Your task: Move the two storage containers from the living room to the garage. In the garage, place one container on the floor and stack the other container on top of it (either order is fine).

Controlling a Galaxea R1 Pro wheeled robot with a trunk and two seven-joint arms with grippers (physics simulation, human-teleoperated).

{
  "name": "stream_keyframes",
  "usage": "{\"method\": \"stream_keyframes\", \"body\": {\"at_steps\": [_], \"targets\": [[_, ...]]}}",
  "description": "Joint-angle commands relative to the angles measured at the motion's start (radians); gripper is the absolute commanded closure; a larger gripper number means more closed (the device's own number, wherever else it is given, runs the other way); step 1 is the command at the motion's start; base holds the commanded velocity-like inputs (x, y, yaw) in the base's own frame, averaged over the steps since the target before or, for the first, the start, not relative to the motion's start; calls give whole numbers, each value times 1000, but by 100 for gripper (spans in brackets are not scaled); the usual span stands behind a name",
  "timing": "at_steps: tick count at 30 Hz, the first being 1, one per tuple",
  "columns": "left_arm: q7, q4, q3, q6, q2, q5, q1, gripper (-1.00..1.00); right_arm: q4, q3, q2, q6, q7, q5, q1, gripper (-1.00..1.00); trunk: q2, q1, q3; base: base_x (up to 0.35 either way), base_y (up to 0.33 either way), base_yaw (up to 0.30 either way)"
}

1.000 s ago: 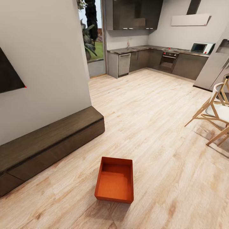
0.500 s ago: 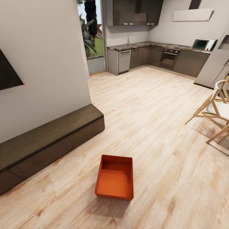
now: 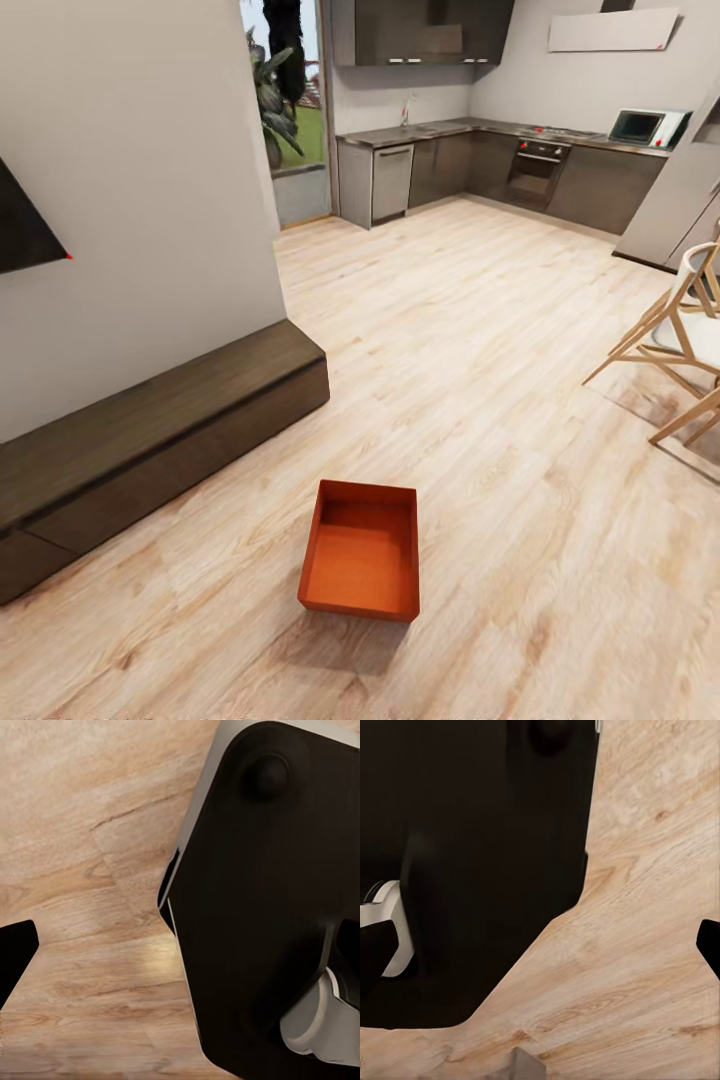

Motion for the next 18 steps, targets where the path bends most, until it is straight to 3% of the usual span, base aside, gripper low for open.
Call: {"method": "stream_keyframes", "body": {"at_steps": [1, 18], "targets": [[1, 0, 7, -1, 0, 1, 0, -100, 3, 6, 0, -6, 3, 0, -1, -100, -1, 0, -3, 0, 0, 0], [1, 0, 7, -1, 0, 1, 0, -100, 3, 5, 0, -5, 2, -1, -1, -100, -1, 0, -30, 0, 0, 0]]}}
